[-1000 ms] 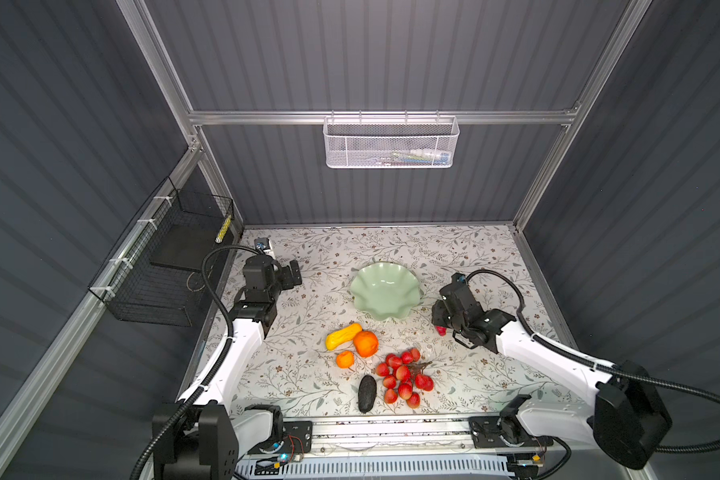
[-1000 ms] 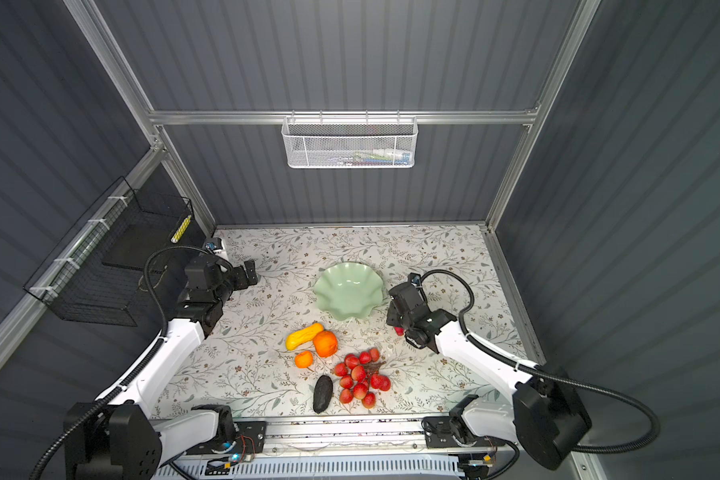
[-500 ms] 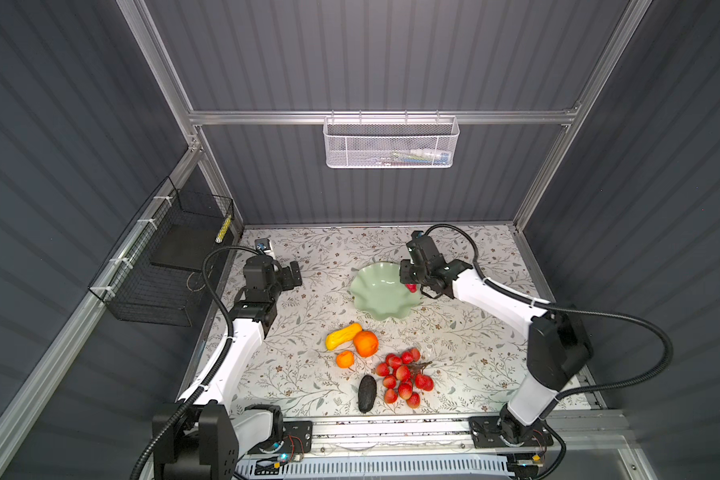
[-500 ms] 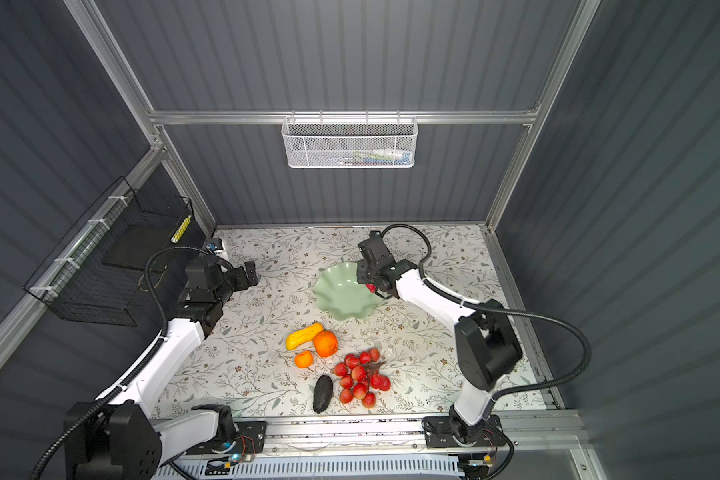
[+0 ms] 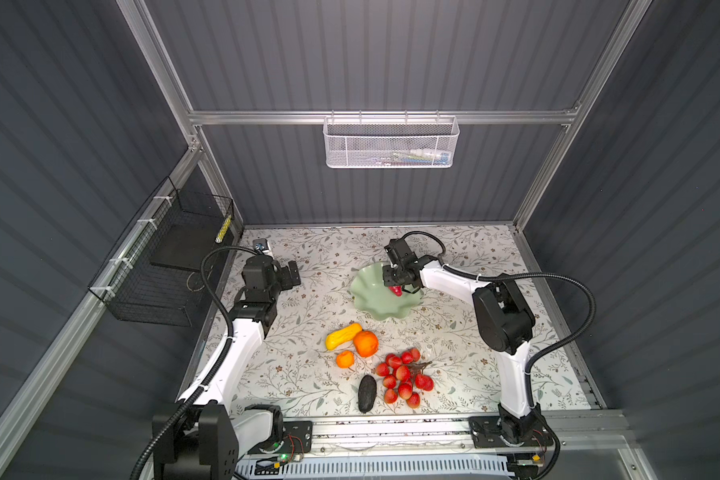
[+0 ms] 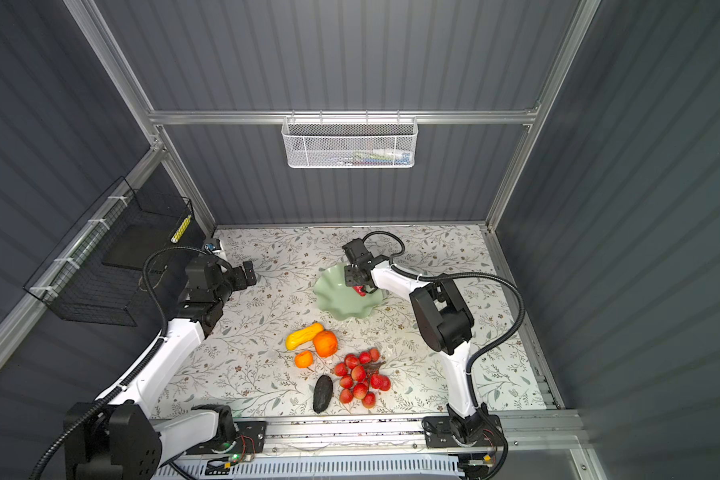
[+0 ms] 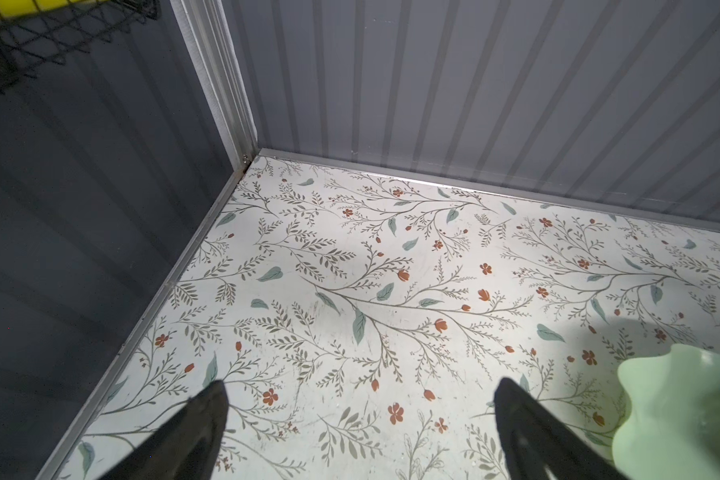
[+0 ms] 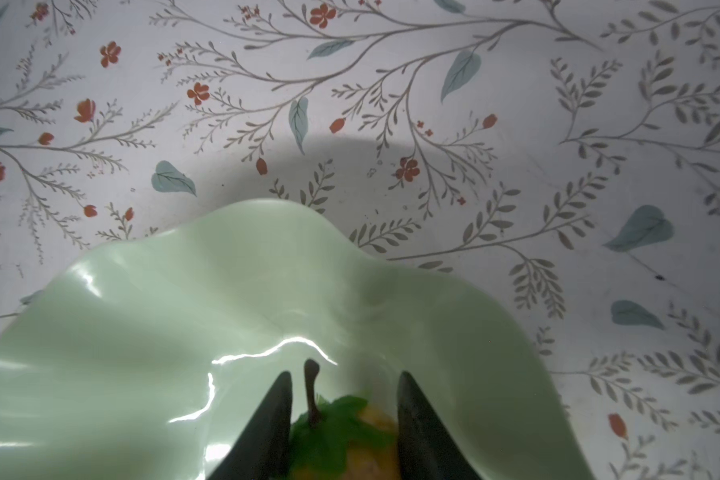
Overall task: Place and organize the fake fruits in the fruit bowl
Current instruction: 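Place the strawberry in the bowl with right gripper while left reaches the squash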
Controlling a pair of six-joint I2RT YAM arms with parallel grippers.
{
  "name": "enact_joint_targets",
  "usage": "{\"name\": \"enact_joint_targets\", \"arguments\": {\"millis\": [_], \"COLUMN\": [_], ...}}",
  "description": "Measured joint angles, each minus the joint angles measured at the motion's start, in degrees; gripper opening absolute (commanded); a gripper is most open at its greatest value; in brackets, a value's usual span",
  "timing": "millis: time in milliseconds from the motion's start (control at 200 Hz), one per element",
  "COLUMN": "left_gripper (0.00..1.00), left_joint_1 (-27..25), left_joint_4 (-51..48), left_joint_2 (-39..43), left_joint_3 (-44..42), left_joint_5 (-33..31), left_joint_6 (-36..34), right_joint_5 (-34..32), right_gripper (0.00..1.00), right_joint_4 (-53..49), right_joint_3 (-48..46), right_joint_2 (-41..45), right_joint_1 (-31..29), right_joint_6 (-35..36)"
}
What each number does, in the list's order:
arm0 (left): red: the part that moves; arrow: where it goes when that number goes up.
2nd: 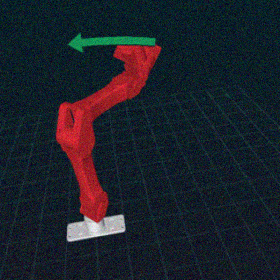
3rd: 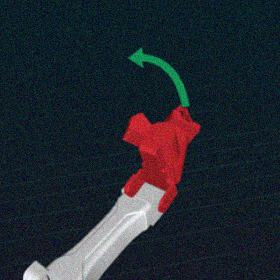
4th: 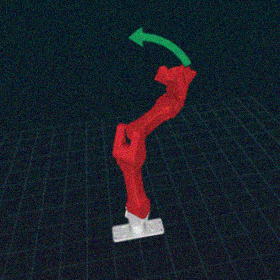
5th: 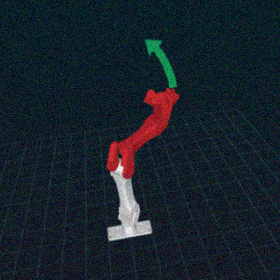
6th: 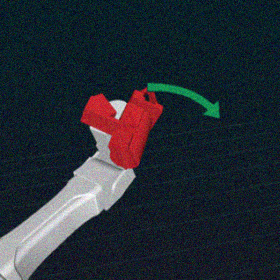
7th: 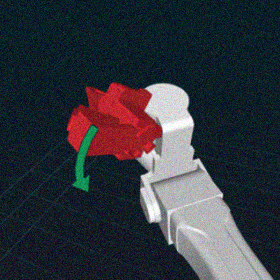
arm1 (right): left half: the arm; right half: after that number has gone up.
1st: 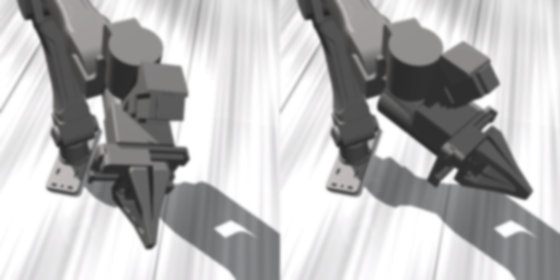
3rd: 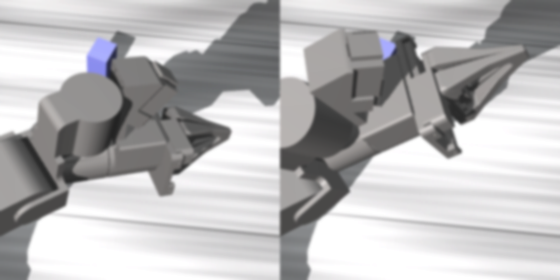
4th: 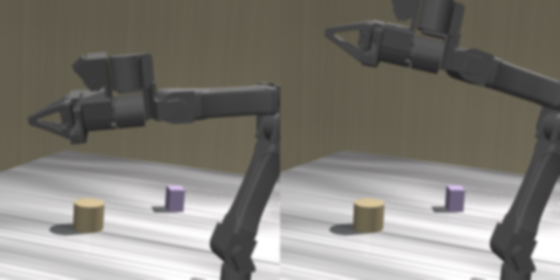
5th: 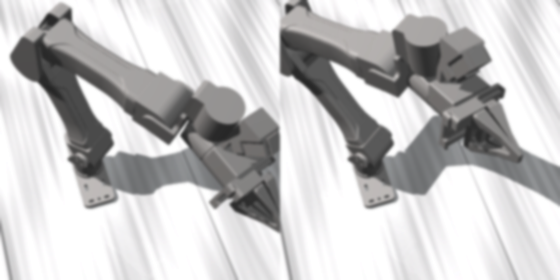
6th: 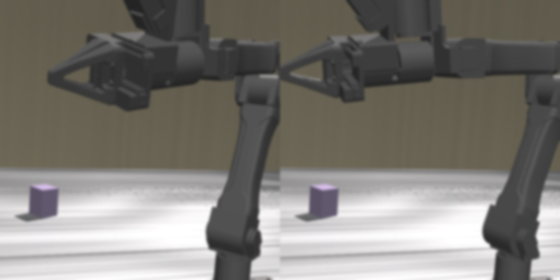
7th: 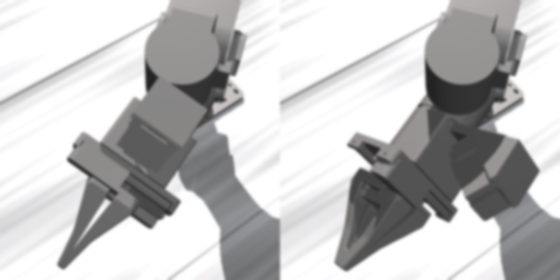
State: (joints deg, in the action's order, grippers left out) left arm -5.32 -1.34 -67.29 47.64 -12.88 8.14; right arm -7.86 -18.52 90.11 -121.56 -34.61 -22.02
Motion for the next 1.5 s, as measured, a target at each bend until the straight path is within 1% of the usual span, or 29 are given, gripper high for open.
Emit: {"name": "enact_joint_targets", "arguments": {"millis": [55, 85, 195, 255, 350, 430, 530, 575, 595, 650, 715, 775, 815, 880, 935, 1111, 1256, 1386, 1501], "left_gripper": [1.00, 1.00, 1.00, 1.00, 1.00, 0.97, 0.91, 0.89, 0.88, 0.86, 0.85, 0.83, 0.82, 0.80, 0.79, 0.80, 0.80, 0.80, 0.80], "left_joint_1": [0.0, 0.0, 0.0, 0.0, 0.0, 0.0, 0.0, 0.0, -0.2, -0.8, -3.1, -7.8, -11.1, -15.7, -18.1, -20.3, -22.7, -24.7, -26.4], "left_joint_4": [0.0, 0.0, -0.2, -0.4, -1.3, -2.4, -4.0, -5.1, -5.8, -7.6, -11.2, -14.7, -16.6, -19.9, -22.6, -28.9, -33.0, -34.4, -35.3], "left_joint_2": [0.0, 0.0, 0.0, 0.0, -0.5, -1.7, -3.3, -4.2, -4.9, -6.2, -8.5, -10.8, -12.0, -13.0, -13.1, -10.4, -8.0, -9.2, -13.1], "left_joint_3": [0.0, 0.0, 0.0, 0.0, 0.7, 2.0, 3.6, 4.5, 5.0, 6.3, 8.7, 10.9, 11.7, 11.8, 11.1, 6.7, 5.5, 5.5, 5.7], "left_joint_5": [-0.2, -0.2, 0.6, 2.1, 5.0, 8.0, 12.7, 14.7, 15.7, 17.1, 17.1, 15.4, 15.0, 14.9, 14.9, 14.2, 14.0, 13.9, 13.4], "left_joint_6": [0.5, 0.9, 1.7, 1.9, 1.9, 1.9, 0.9, 0.4, 0.3, -0.3, -1.8, -3.7, -4.7, -5.2, -5.2, -4.0, -2.4, -1.2, -0.4], "right_joint_5": [0.0, 0.0, 0.3, 0.6, 0.9, 1.0, 0.7, 0.4, 0.1, -0.4, -1.1, -1.8, -2.4, -3.2, -3.6, -4.4, -4.9, -5.0, -4.9], "right_gripper": [0.50, 0.54, 0.63, 0.68, 0.74, 0.78, 0.82, 0.85, 0.86, 0.89, 0.95, 0.99, 0.99, 0.99, 0.99, 0.99, 0.99, 0.99, 0.99], "right_joint_4": [0.0, 0.0, 0.0, 0.1, 0.0, 0.2, 1.5, 2.8, 3.8, 6.1, 9.7, 12.2, 13.6, 15.4, 16.2, 16.8, 16.9, 17.4, 17.2], "right_joint_3": [0.0, 0.0, 0.0, 0.0, 0.0, -0.7, -3.9, -6.0, -7.5, -10.4, -16.2, -21.4, -25.4, -30.4, -34.8, -43.6, -45.5, -45.5, -45.5], "right_joint_2": [-0.5, -0.8, -1.0, -0.9, -0.3, 2.0, 9.3, 13.4, 16.5, 21.4, 29.1, 35.6, 40.0, 44.5, 48.4, 56.1, 60.0, 60.5, 60.5], "right_joint_1": [0.0, 0.0, 0.0, 0.0, 0.0, 0.0, 0.0, 0.0, 0.0, 0.0, 0.0, 0.0, 0.1, 0.3, 0.8, 3.1, 4.6, 5.4, 5.8], "right_joint_6": [0.0, 0.0, -0.6, -0.9, -1.5, -1.7, -2.3, -2.4, -2.8, -3.0, -3.4, -3.5, -3.8, -4.2, -4.8, -6.8, -8.0, -8.5, -8.8]}}
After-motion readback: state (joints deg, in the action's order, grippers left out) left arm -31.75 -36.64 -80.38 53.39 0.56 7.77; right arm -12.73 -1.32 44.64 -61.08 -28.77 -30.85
